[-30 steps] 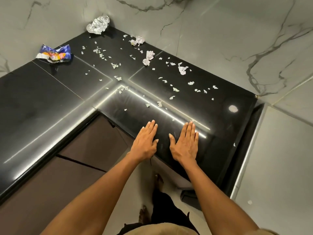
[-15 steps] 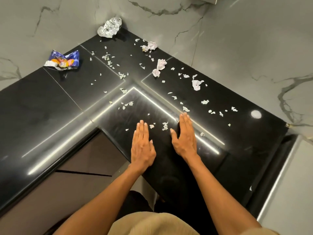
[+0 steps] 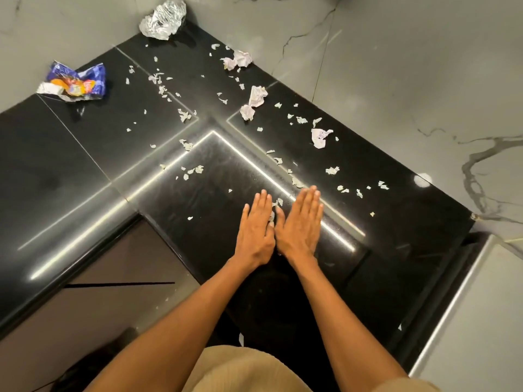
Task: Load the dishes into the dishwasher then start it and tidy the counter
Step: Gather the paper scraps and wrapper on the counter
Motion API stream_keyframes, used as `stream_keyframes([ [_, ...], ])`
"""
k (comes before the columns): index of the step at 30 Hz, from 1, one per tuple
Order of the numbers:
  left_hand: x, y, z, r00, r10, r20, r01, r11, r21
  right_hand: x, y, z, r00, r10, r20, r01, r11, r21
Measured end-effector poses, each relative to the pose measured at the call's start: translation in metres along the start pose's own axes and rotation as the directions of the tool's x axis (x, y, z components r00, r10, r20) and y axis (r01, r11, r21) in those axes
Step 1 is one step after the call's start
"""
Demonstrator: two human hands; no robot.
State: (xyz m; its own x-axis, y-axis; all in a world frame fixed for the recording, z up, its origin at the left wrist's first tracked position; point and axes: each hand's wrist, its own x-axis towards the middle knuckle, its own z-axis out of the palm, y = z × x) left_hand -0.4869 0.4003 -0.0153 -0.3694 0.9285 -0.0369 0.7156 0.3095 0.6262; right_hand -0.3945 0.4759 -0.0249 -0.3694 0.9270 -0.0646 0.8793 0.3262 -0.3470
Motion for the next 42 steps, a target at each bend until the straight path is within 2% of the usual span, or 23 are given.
stream_keyframes([
  [3, 0.004, -0.004, -0.005, 0.992, -0.07, -0.106, 0.047, 0.979, -0.199, 0.011, 0.0, -0.011, 0.99, -0.138, -0.028, 0.14, 0.936, 0.323],
  [5, 0.002, -0.01, -0.01, 0.985, -0.076, -0.156, 0.04, 0.975, -0.219, 0.017, 0.017, -0.027, 0.983, -0.078, -0.168, 0.151, 0.86, 0.487],
  [6, 0.0, -0.014, -0.012, 0.983, -0.069, -0.169, 0.032, 0.977, -0.21, 0.023, 0.031, -0.034, 0.96, 0.003, -0.279, 0.137, 0.865, 0.482],
  [8, -0.002, -0.021, -0.014, 0.986, -0.029, -0.165, 0.002, 0.987, -0.162, 0.04, 0.072, -0.046, 0.889, 0.198, -0.412, -0.012, 0.912, 0.411],
  [10, -0.003, -0.024, -0.014, 0.99, 0.018, -0.142, -0.032, 0.995, -0.094, 0.058, 0.114, -0.059, 0.862, 0.361, -0.355, -0.23, 0.904, 0.36],
  [12, -0.003, -0.024, -0.012, 0.991, 0.031, -0.134, -0.04, 0.997, -0.059, 0.07, 0.144, -0.068, 0.877, 0.412, -0.246, -0.343, 0.897, 0.278],
  [14, -0.003, -0.022, -0.011, 0.99, 0.032, -0.134, -0.039, 0.998, -0.044, 0.077, 0.148, -0.068, 0.927, 0.323, -0.191, -0.293, 0.941, 0.172],
  [16, -0.003, -0.022, -0.012, 0.991, 0.032, -0.129, -0.037, 0.999, -0.037, 0.082, 0.132, -0.061, 0.973, 0.167, -0.156, -0.155, 0.984, 0.088],
  [19, -0.003, -0.021, -0.013, 0.991, 0.027, -0.129, -0.031, 0.999, -0.028, 0.079, 0.089, -0.046, 0.997, 0.003, -0.081, 0.0, 0.999, 0.041],
  [22, -0.002, -0.02, -0.013, 0.991, 0.017, -0.136, -0.023, 0.999, -0.037, 0.066, 0.05, -0.032, 0.99, -0.143, -0.008, 0.143, 0.983, 0.112],
  [24, -0.002, -0.02, -0.013, 0.99, 0.018, -0.142, -0.023, 0.999, -0.039, 0.053, 0.031, -0.028, 0.963, -0.266, 0.033, 0.251, 0.94, 0.23],
  [26, -0.002, -0.02, -0.013, 0.99, 0.02, -0.142, -0.027, 0.999, -0.042, 0.039, 0.021, -0.03, 0.942, -0.333, 0.038, 0.29, 0.869, 0.4],
  [27, -0.003, -0.021, -0.013, 0.99, 0.02, -0.141, -0.027, 0.999, -0.046, 0.033, 0.021, -0.033, 0.947, -0.319, 0.02, 0.271, 0.833, 0.482],
  [29, -0.003, -0.022, -0.014, 0.99, 0.015, -0.142, -0.025, 0.998, -0.066, 0.029, 0.03, -0.041, 0.975, -0.204, -0.082, 0.215, 0.809, 0.546],
  [32, -0.003, -0.023, -0.015, 0.991, 0.007, -0.135, -0.021, 0.995, -0.1, 0.033, 0.069, -0.047, 0.972, 0.01, -0.235, 0.112, 0.858, 0.501],
  [34, -0.003, -0.024, -0.014, 0.99, -0.003, -0.138, -0.015, 0.991, -0.131, 0.035, 0.089, -0.046, 0.968, 0.084, -0.238, 0.037, 0.886, 0.463],
  [36, -0.002, -0.025, -0.014, 0.989, -0.019, -0.143, -0.007, 0.984, -0.179, 0.034, 0.087, -0.041, 0.978, 0.059, -0.201, 0.027, 0.916, 0.399],
  [39, -0.003, -0.027, -0.022, 0.988, -0.048, -0.148, 0.006, 0.961, -0.275, 0.023, 0.049, -0.023, 0.985, -0.03, -0.167, 0.083, 0.943, 0.321],
  [42, -0.012, -0.032, -0.037, 0.959, -0.094, -0.267, 0.003, 0.946, -0.324, 0.007, -0.004, -0.003, 0.989, -0.061, -0.137, 0.097, 0.956, 0.277],
])
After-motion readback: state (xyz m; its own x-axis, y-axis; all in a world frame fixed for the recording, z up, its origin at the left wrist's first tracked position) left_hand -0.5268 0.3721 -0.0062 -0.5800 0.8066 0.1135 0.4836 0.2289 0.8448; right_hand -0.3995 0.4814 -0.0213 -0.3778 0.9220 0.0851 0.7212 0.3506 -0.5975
